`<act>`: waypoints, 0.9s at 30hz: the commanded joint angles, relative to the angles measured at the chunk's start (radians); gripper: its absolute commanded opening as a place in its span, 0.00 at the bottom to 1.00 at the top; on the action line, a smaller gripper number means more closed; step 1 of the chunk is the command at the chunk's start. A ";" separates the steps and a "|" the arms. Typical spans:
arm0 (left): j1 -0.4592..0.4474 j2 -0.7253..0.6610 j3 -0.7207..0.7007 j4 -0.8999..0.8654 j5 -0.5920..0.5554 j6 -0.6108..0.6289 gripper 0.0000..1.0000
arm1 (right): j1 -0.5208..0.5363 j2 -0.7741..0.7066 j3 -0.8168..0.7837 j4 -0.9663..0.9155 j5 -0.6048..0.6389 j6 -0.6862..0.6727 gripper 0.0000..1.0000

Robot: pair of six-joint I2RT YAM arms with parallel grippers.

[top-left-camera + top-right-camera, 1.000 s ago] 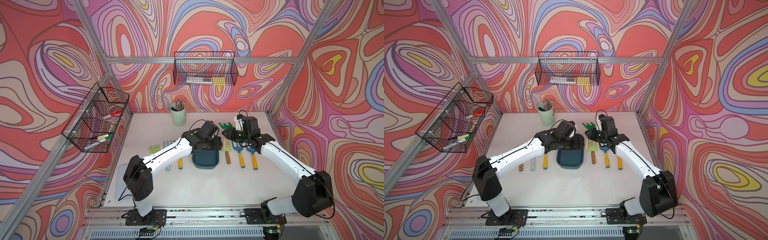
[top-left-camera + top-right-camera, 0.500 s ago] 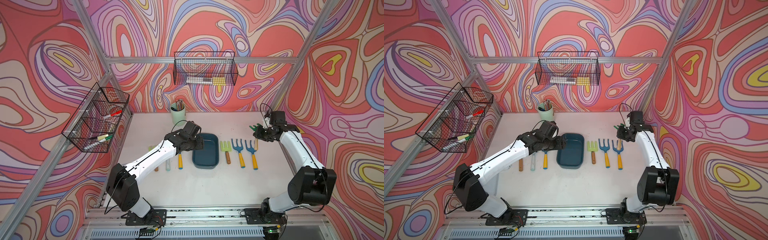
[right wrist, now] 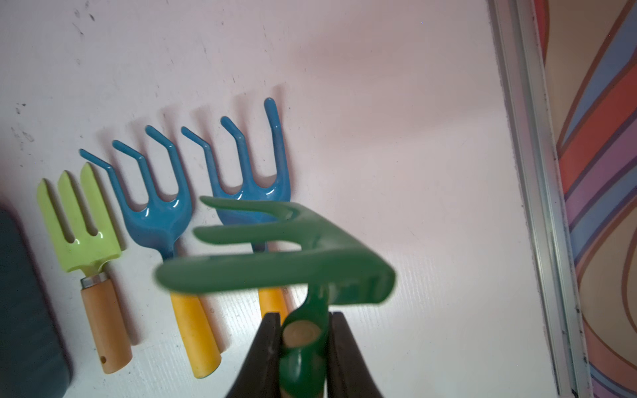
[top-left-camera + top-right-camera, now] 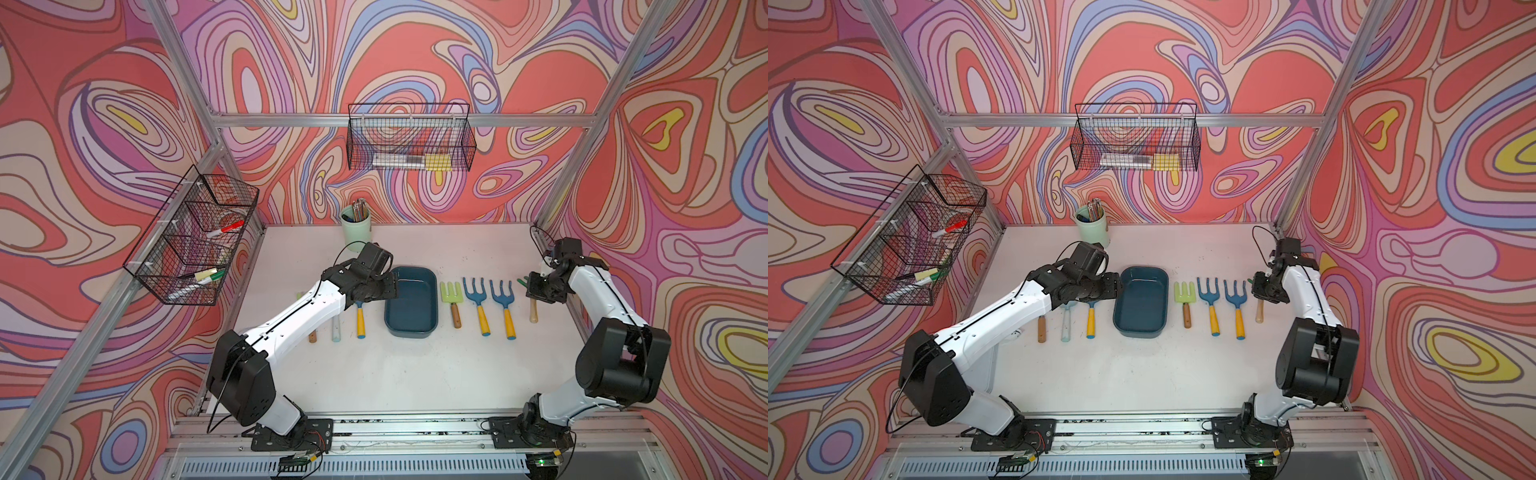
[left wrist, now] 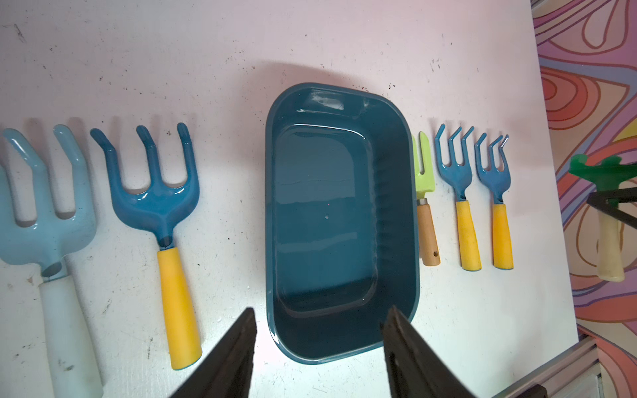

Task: Take the hand rake out of the storage box
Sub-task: Place the rake at the center of the board.

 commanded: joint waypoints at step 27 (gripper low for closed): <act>0.038 0.022 -0.029 0.031 0.037 0.007 0.62 | -0.039 0.219 -0.043 0.145 -0.026 0.082 0.18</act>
